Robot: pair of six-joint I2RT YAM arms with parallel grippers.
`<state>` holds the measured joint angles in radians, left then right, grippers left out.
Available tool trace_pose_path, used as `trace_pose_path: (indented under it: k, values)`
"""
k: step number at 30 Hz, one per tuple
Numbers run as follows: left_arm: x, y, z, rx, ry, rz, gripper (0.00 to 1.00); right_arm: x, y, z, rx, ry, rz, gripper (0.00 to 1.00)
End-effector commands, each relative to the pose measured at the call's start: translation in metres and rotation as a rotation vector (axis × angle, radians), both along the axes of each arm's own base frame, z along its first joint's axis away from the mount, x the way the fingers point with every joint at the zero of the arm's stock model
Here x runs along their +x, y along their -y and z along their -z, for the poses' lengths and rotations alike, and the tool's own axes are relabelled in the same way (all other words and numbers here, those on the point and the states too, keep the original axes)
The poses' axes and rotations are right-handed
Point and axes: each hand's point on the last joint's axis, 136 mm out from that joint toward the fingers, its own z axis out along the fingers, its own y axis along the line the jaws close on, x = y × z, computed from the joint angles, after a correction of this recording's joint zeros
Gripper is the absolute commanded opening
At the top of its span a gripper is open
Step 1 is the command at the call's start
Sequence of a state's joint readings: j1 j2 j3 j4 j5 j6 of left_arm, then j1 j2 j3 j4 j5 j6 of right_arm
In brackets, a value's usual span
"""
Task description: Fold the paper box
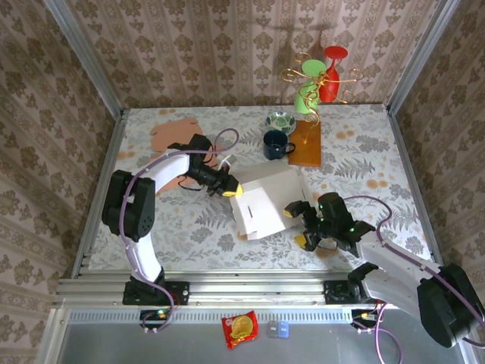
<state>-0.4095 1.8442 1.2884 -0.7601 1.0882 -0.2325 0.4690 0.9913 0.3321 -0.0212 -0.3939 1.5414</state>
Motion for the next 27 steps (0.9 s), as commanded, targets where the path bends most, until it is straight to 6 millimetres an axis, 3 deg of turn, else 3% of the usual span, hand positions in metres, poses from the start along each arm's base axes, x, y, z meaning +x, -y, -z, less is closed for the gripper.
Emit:
trace_pose_path:
  k: [1,6,11,21,27]
  values:
    - [0.014,0.006,-0.031,-0.083,-0.019,-0.055,0.0,0.027,-0.007,-0.013,0.056,0.131,0.087,1.0]
    - [0.015,0.008,-0.039,-0.11,-0.048,-0.067,0.0,0.043,-0.008,-0.017,0.056,0.235,0.127,1.0]
    - [0.012,0.008,-0.037,-0.116,-0.064,-0.072,0.0,0.062,-0.011,-0.042,0.074,0.337,0.163,0.92]
    - [0.023,0.001,-0.038,-0.114,-0.044,-0.101,0.0,0.054,0.005,-0.079,0.073,0.369,0.216,0.69]
    - [0.028,0.002,-0.041,-0.123,-0.032,-0.109,0.0,0.053,0.006,-0.089,0.091,0.367,0.221,0.44]
